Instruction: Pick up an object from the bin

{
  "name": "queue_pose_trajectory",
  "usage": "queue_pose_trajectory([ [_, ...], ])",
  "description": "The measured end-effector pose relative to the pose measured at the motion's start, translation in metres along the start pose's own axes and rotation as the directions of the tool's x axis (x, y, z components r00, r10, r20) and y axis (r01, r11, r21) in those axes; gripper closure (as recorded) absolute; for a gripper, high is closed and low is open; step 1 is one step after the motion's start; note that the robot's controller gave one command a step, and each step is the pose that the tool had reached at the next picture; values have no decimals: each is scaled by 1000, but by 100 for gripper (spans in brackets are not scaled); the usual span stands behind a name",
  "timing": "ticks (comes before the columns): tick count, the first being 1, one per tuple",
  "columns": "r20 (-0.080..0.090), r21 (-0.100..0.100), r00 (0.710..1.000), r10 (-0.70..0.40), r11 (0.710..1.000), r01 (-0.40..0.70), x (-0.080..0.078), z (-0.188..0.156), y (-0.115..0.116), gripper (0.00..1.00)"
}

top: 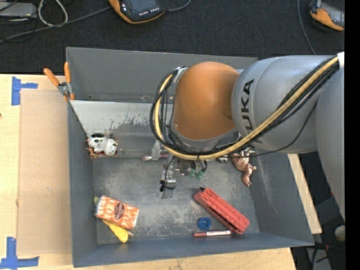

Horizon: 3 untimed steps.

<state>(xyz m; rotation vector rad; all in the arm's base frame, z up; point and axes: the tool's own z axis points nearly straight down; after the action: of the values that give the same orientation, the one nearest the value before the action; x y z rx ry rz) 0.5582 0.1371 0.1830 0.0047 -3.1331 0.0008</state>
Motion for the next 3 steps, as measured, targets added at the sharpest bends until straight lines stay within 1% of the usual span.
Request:
queue_pose_trajectory([
  [1,7,-1,1000,4,1000,-4,-1,-5,-1,0],
  [2,6,-1,1000,-30,1000,30,44,62,53,0],
  [3,15,3,994,-109,994,109,53,91,54,0],
])
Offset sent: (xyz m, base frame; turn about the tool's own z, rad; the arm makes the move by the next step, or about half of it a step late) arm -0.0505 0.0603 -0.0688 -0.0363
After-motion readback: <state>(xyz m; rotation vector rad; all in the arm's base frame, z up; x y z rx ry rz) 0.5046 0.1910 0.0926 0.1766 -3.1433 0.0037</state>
